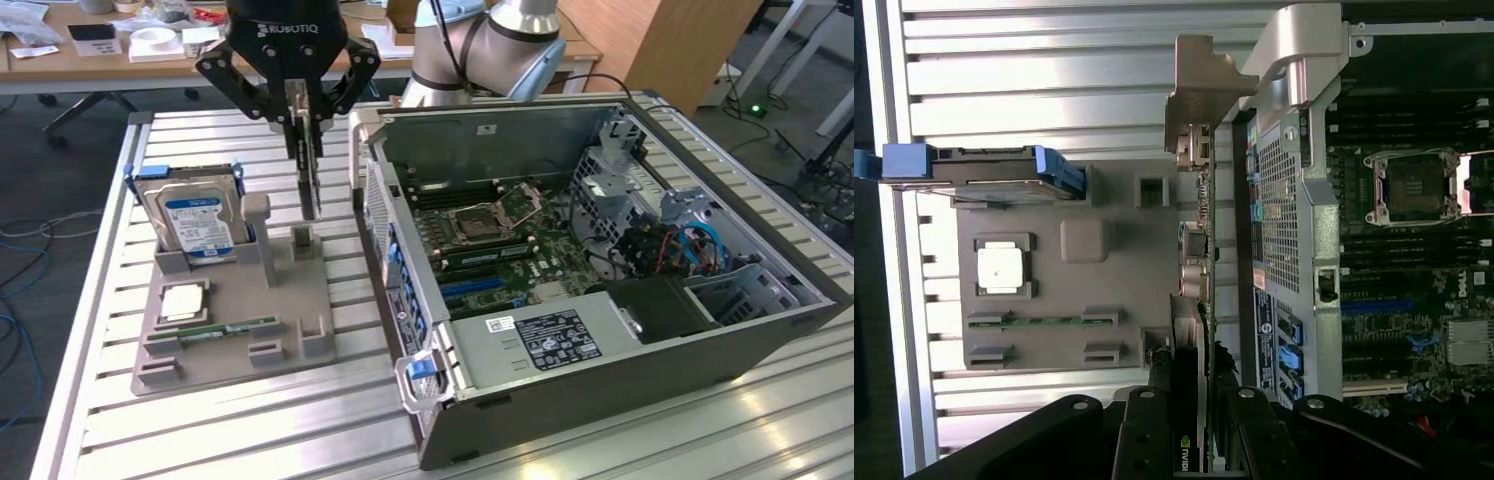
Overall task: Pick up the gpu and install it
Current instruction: 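Pick up the gpu and move the gpu toward the slot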
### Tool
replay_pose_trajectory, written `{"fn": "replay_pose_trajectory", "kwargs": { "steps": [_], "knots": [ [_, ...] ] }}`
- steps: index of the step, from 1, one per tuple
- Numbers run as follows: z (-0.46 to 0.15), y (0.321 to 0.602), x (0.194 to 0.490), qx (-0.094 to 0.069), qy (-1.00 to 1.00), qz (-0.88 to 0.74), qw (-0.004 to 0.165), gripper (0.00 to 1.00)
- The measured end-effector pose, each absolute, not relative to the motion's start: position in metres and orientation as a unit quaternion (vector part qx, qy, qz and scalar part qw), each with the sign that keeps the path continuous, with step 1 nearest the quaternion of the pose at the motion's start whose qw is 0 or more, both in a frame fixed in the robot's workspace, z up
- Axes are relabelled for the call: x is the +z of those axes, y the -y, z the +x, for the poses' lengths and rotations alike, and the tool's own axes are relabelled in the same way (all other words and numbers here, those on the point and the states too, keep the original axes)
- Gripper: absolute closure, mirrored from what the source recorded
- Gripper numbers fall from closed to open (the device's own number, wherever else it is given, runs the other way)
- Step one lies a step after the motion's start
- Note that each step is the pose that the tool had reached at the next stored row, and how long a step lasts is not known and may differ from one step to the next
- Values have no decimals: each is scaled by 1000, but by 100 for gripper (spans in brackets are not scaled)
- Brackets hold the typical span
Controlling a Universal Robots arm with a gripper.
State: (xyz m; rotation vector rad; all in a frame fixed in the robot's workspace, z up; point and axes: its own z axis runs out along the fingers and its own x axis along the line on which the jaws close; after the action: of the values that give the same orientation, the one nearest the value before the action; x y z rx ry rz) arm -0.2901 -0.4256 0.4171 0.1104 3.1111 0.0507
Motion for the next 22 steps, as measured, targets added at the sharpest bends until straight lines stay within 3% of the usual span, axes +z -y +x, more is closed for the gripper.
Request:
{"fn": "replay_pose_trajectory", "kwargs": {
  "steps": [22],
  "knots": [
    [-252,426,417,17,-999,35,14,74]
  ]
}}
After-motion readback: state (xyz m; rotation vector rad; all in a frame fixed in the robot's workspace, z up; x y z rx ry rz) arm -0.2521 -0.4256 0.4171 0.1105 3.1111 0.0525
